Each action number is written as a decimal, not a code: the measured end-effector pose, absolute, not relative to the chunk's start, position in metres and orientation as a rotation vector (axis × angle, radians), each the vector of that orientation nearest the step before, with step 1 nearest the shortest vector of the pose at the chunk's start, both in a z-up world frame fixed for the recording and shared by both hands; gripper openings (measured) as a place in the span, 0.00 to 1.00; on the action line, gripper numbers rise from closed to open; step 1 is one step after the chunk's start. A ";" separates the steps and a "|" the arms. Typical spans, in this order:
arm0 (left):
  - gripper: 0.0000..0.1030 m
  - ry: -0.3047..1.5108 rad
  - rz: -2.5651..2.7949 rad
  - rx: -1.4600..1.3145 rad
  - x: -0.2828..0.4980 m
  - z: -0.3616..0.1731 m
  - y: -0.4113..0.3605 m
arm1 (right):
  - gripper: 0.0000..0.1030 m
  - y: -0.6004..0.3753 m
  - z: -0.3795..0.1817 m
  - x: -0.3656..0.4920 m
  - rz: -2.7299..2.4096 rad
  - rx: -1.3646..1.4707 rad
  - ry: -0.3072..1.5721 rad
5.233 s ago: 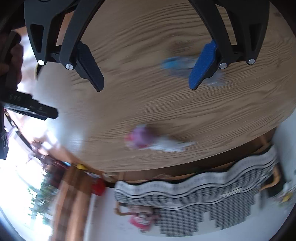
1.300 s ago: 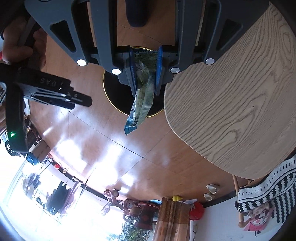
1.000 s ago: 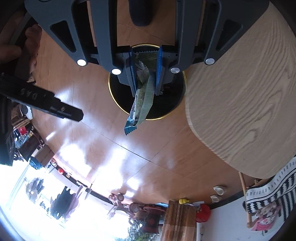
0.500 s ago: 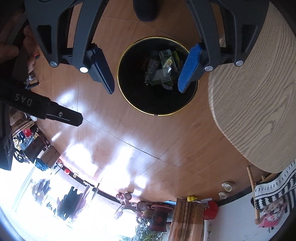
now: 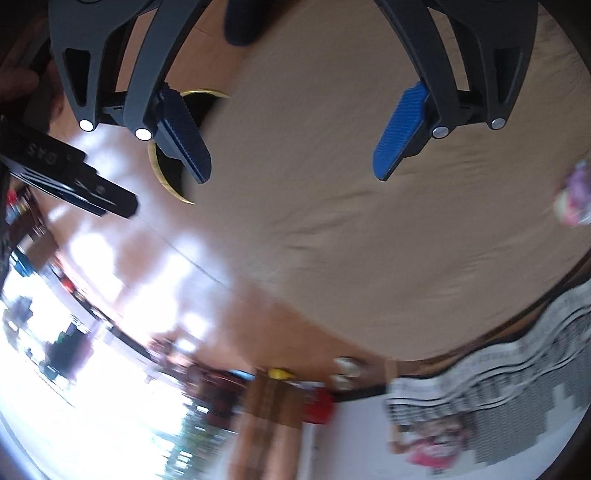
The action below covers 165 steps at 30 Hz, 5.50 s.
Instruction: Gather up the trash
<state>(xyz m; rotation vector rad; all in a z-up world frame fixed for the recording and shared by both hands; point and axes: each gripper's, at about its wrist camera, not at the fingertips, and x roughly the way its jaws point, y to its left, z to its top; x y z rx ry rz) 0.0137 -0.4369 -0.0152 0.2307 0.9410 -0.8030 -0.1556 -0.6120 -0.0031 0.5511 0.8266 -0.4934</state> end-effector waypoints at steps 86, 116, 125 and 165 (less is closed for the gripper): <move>0.17 0.933 -0.800 0.255 -0.016 -0.011 -0.425 | 0.52 -0.630 -0.020 -0.218 -0.538 0.545 0.880; 0.17 0.945 -1.110 0.395 -0.112 -0.054 -0.569 | 0.76 -0.707 -0.070 -0.262 -0.636 0.676 0.960; 0.17 0.959 -1.131 0.404 -0.110 -0.061 -0.572 | 0.76 -0.714 -0.066 -0.269 -0.665 0.704 0.935; 0.91 0.837 -0.458 0.193 0.036 0.020 -0.259 | 0.89 -0.480 0.033 -0.090 -0.260 0.301 0.846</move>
